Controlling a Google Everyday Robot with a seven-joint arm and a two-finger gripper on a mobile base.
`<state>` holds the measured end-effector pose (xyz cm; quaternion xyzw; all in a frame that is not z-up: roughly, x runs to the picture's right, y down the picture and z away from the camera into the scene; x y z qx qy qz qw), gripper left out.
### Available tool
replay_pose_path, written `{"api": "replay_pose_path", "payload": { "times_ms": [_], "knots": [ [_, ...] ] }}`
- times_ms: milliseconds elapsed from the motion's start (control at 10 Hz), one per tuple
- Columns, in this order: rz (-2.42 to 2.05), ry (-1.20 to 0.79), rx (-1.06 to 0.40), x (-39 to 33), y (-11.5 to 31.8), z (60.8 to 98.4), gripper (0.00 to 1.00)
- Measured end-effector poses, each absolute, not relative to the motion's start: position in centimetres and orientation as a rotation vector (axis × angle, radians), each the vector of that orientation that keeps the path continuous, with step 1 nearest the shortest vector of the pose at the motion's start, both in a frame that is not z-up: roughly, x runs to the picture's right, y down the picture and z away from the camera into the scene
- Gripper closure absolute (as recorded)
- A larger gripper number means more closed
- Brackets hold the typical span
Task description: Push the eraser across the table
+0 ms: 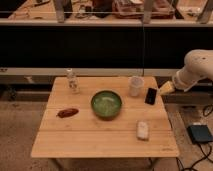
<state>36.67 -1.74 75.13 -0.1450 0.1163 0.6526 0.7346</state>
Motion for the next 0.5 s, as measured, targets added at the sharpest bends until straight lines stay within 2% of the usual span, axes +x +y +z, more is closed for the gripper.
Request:
{"api": "replay_pose_path", "payload": {
  "times_ms": [200,400,500],
  "knots": [
    [1.515,0.218,-0.280,37.6,-5.2,77.7,0.20],
    [1.578,0.208,-0.301,38.3,-6.3,80.3,0.22],
    [1.599,0.206,-0.319,38.4,-6.5,81.5,0.30]
  ]
}}
